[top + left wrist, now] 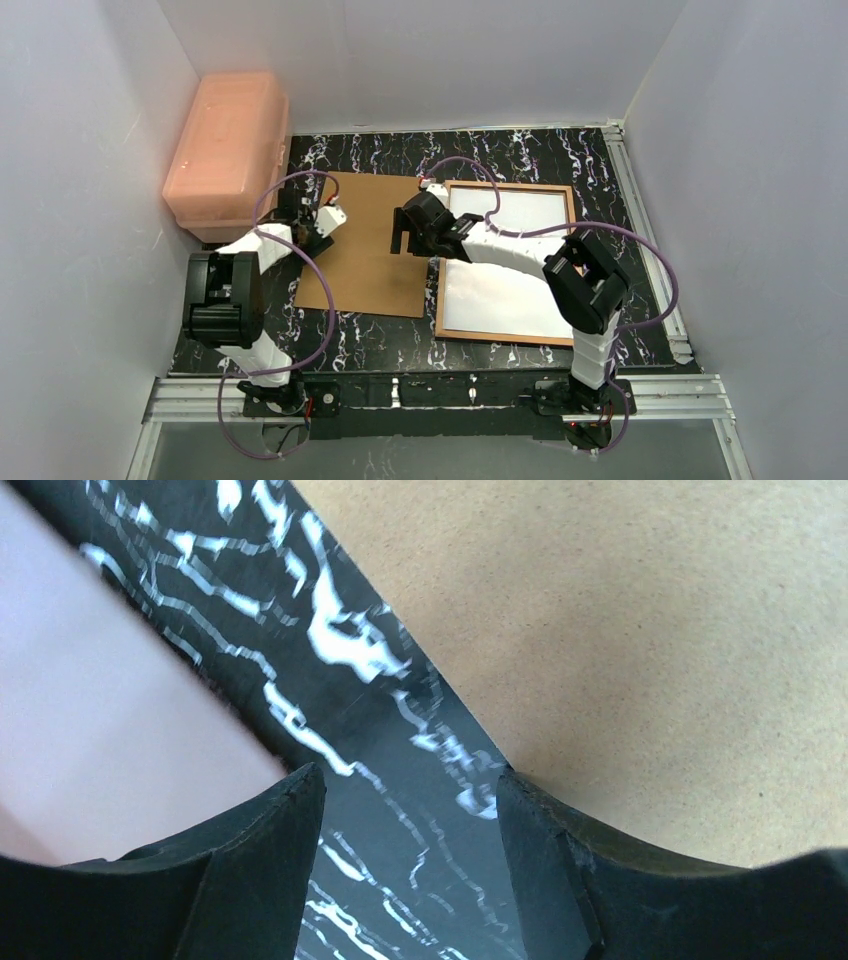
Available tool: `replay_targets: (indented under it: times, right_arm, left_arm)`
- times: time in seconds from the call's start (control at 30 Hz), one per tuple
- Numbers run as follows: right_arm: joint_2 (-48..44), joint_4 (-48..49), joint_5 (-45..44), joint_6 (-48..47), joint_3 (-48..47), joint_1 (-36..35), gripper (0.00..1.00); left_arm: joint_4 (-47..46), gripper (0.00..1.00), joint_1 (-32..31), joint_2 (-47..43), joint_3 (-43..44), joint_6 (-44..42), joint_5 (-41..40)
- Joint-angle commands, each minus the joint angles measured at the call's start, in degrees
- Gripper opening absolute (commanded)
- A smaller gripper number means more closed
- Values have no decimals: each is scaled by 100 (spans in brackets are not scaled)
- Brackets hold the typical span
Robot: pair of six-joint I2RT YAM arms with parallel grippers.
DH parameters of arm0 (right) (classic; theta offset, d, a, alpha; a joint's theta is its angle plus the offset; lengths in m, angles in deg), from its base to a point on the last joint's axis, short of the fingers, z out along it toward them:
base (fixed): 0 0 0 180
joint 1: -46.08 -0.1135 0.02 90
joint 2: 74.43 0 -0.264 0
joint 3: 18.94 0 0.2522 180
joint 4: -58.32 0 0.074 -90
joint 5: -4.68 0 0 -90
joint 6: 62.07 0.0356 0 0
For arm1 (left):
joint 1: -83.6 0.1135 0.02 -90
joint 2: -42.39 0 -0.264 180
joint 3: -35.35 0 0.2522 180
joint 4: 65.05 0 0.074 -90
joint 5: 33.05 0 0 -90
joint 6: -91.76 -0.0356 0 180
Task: Put the photo into the frame
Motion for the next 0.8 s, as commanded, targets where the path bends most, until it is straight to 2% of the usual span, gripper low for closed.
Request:
replay_targets:
  times: [0.0,0.23,0.3,0.43,0.77]
  right_arm:
    - [287,-564,-337,120,-513,-6,99]
    - [751,-1699,-1135,219,-1296,-46,99]
    - [753,-1638,-1201,233,-1227,-46,99]
    - [739,-1505,-1168,221,-1087,-12,99]
    - [608,-1402,-894,116,-762,366,99]
  left_arm:
    - [811,63,-269,-8,108,488,495]
    - [1409,65,61,-112,671,821,366]
    - [1783,66,276,-89,1021,1045,479]
    - [2305,67,325,-83,1509,1424,850]
    - [2408,67,326,158,1684,1704,688]
